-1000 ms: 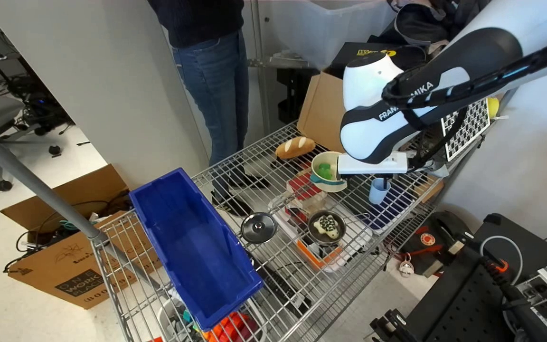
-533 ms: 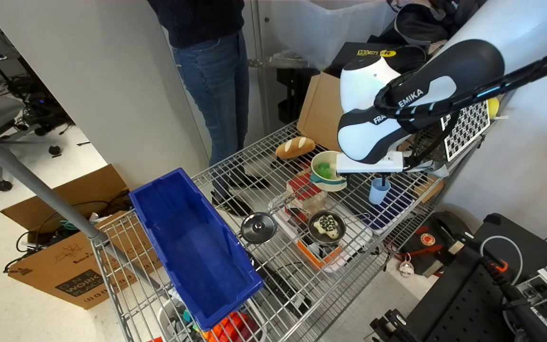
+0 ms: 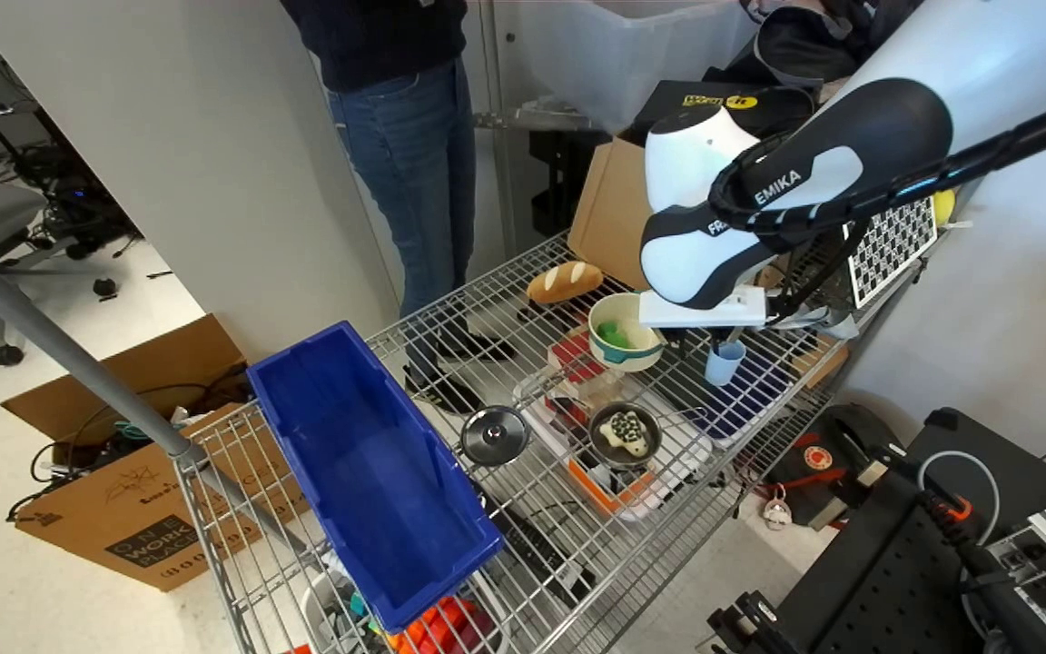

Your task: Move the blue cup to the left.

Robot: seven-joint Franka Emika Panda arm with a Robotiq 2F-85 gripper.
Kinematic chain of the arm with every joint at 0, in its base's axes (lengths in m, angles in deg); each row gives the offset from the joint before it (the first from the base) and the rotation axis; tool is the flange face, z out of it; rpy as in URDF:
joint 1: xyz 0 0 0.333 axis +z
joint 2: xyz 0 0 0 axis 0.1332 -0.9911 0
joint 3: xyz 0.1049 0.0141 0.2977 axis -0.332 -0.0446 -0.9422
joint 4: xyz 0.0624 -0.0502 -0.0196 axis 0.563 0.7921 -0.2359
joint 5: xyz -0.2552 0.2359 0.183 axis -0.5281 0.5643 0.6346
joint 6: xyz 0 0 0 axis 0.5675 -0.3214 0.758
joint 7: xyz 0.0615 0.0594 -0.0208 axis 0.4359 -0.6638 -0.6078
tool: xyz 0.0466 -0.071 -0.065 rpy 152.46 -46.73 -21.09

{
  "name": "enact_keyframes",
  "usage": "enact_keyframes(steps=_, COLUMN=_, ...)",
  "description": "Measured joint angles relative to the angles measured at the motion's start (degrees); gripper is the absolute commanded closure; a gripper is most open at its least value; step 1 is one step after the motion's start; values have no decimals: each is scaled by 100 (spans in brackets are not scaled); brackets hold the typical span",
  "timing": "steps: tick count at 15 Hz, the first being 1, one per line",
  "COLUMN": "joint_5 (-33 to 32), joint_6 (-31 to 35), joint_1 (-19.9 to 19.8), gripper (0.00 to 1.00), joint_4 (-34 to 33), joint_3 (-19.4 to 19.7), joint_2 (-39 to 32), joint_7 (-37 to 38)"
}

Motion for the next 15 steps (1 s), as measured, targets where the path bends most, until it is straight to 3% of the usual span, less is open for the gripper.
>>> enact_keyframes(steps=2, joint_5=2, joint_6=-156, joint_1=5, gripper=99, joint_4=-32, joint_3=-27, joint_2=13, joint_7=3)
enact_keyframes(steps=3, joint_5=6, joint_6=-233, joint_1=8, gripper=100, joint_4=-54, joint_3=-37, joint_2=21, joint_7=10)
enact_keyframes(steps=9, joint_5=72, joint_6=-660, joint_1=15, gripper=99, joint_4=-58, joint_3=-212, joint_2=351, joint_7=-31)
enact_keyframes(steps=15, joint_5=278, joint_6=-468, joint_1=261, gripper=99, joint_4=1152, joint_3=-1098, joint_2=1848, joint_7=-644)
